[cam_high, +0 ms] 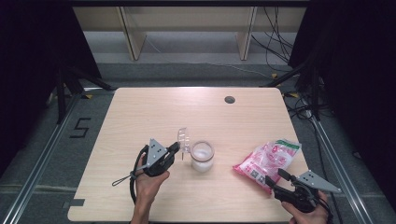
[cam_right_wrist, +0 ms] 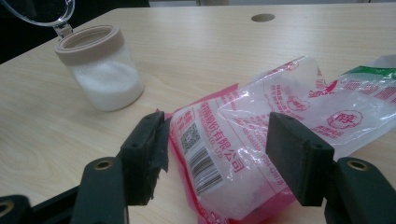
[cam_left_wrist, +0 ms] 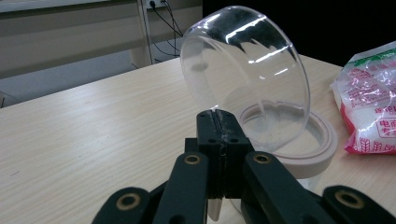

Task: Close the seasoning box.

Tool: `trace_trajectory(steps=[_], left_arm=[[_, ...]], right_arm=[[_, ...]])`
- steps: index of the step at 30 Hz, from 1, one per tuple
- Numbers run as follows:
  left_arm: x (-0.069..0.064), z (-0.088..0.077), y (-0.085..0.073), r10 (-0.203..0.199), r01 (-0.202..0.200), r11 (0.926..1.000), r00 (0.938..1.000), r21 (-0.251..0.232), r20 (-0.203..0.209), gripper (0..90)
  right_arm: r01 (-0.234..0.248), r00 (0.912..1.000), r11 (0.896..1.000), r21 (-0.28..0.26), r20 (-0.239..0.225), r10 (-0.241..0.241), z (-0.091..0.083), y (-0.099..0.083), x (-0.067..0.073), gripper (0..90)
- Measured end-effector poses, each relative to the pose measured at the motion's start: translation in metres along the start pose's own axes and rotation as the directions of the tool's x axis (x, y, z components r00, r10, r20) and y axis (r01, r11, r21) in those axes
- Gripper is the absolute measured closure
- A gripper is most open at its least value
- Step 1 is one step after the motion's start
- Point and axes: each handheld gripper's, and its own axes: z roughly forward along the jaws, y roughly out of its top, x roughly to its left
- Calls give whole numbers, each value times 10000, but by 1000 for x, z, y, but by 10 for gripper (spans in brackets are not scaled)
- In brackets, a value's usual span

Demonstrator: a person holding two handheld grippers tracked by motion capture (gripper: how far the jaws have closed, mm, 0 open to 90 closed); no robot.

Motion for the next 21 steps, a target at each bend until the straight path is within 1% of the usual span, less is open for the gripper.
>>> trace_trajectory(steps=[2,7,8,9,10,11,13,14,15,21], left_arm=[[0,0,1,54,-54,10000,10000,-17,46,890],[-2,0,3,170,-169,9999,9998,-23,111,884],[-2,1,3,127,-125,9999,9998,-79,169,883],[-3,1,3,70,-68,9999,9998,-128,191,883],[-3,1,3,130,-129,9999,9998,-61,145,883],[-3,1,3,54,-52,10000,9998,-67,171,883],[-3,1,3,183,-183,9998,9997,-50,181,881],[-3,1,3,163,-162,9999,9997,-56,175,881],[-3,1,3,169,-168,9998,9997,-52,183,881],[-5,2,3,132,-131,9999,9998,-71,175,881]], right_arm=[[460,9989,9988,-158,60,-459,1,0,-3,388],[543,9985,9984,-177,72,-541,1,0,-3,389],[594,9982,9980,-205,85,-592,1,0,-4,389],[576,9983,9982,-184,79,-574,1,0,-4,389],[570,9984,9982,-181,75,-569,1,0,-4,388],[583,9983,9981,-184,76,-582,1,0,-4,389],[578,9983,9982,-179,83,-577,0,0,-4,389],[513,9987,9986,-161,75,-512,0,0,-4,389],[224,9997,9997,-44,-37,-225,0,0,-2,389],[317,9995,9995,-48,-51,-317,0,-1,-2,390]])
